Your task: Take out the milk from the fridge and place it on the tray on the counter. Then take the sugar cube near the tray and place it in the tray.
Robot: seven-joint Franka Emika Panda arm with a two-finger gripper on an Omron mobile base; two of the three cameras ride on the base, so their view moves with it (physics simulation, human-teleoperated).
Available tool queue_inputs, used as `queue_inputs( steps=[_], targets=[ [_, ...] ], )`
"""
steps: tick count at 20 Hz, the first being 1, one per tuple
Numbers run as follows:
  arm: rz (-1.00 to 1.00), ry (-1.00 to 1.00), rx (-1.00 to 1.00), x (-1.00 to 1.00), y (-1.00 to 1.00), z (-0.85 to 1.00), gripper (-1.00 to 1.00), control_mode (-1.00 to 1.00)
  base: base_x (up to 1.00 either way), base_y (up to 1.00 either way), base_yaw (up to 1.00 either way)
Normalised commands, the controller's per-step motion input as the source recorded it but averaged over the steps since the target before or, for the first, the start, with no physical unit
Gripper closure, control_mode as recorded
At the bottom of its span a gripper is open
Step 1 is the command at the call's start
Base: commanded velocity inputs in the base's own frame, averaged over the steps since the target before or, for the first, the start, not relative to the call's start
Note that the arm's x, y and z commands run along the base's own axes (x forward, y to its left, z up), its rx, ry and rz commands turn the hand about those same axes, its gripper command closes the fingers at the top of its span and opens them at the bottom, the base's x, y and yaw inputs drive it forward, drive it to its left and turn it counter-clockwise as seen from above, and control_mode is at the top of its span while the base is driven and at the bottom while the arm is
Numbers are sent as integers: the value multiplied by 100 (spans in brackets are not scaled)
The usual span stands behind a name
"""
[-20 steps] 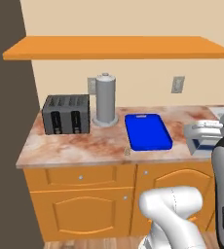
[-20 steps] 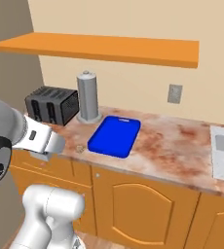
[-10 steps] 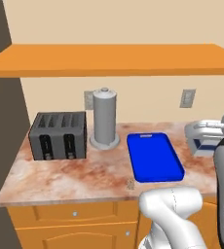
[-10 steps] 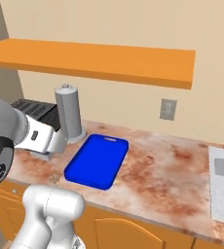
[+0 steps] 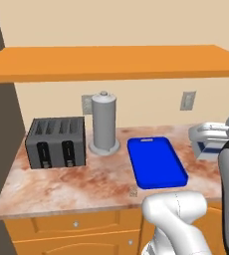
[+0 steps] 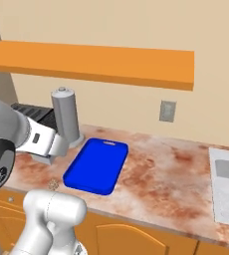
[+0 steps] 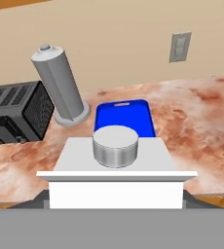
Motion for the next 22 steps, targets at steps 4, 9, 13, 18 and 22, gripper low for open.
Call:
queue_inputs(
  steps=[4,9,13,18,22],
  targets=[
    [0,0,0,0,0,0,100,100,31,0,-24],
    [0,0,0,0,0,0,100,100,17,0,-13],
    [0,0,0,0,0,0,100,100,27,0,-6],
    [0,0,-1,45,0,-44,100,-100,0,0,0],
    [0,0,-7,67,0,-72,100,-100,0,0,0]
  ],
)
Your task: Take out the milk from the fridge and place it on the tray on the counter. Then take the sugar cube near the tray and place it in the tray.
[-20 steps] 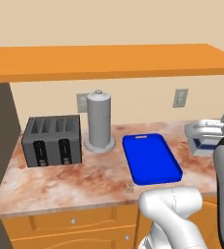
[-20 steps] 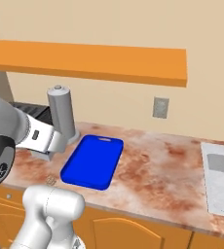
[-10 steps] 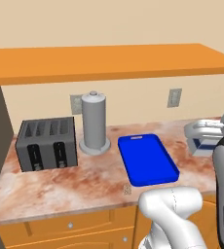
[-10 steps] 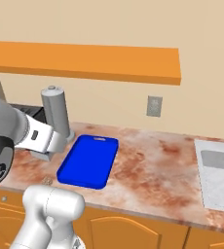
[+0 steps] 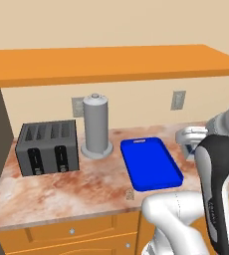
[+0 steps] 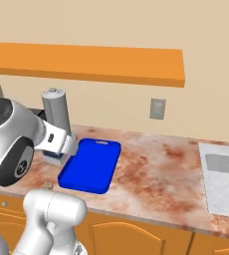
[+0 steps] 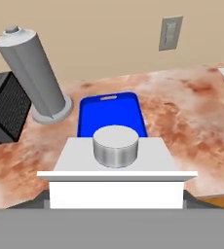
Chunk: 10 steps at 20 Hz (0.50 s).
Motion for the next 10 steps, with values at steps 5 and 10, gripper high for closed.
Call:
queue_inputs(
  steps=[5,10],
  targets=[
    [0,0,-8,80,0,-73,100,-100,0,0,0],
    [0,0,-2,94,3,-59,100,-100,0,0,0]
  ],
)
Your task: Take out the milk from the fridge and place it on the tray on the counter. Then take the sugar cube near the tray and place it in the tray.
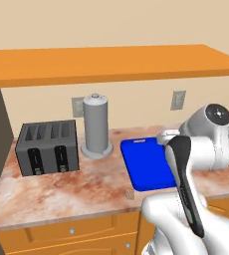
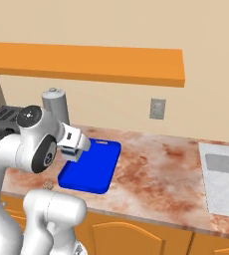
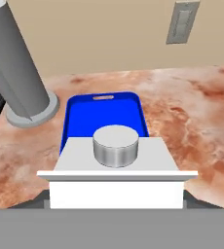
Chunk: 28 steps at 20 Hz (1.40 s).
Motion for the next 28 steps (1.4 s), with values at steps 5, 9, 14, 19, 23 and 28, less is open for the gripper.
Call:
queue_inputs(
  steps=[5,9,14,19,23,28],
  targets=[
    [0,0,0,91,0,-61,100,-100,0,0,0],
    [0,0,0,83,0,-48,100,-100,0,0,0],
    [0,1,0,76,0,-32,100,-100,0,0,0],
    [0,11,0,48,0,-19,100,-100,0,0,0],
    [0,10,0,31,0,-15,100,-100,0,0,0],
    [0,3,0,37,0,-25,100,-100,0,0,0]
  ],
)
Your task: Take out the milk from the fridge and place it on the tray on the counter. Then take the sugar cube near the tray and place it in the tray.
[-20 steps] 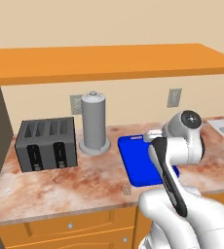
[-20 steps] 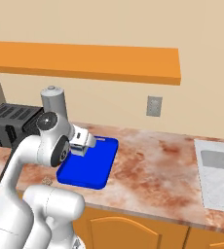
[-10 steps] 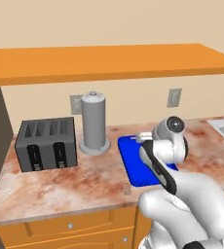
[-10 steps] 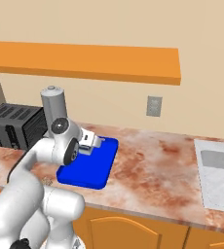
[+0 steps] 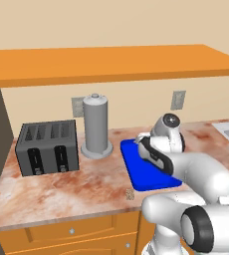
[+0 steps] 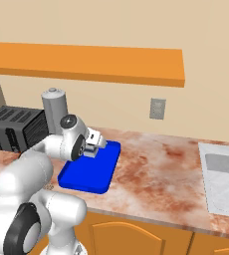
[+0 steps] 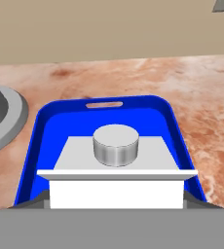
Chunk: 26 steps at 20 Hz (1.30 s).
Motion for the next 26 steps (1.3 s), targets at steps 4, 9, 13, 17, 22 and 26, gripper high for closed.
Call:
queue_inputs(
  steps=[4,9,13,17,22,26],
  targets=[
    [0,0,0,24,0,-25,100,-100,0,0,0],
    [0,0,0,22,0,-25,100,-100,0,0,0],
    [0,1,0,23,0,-27,100,-100,0,0,0],
    [0,6,0,31,0,-33,100,-100,0,0,0],
    [0,1,0,19,0,-29,100,-100,0,0,0],
    [0,0,0,8,0,-27,100,-100,0,0,0]
  ],
)
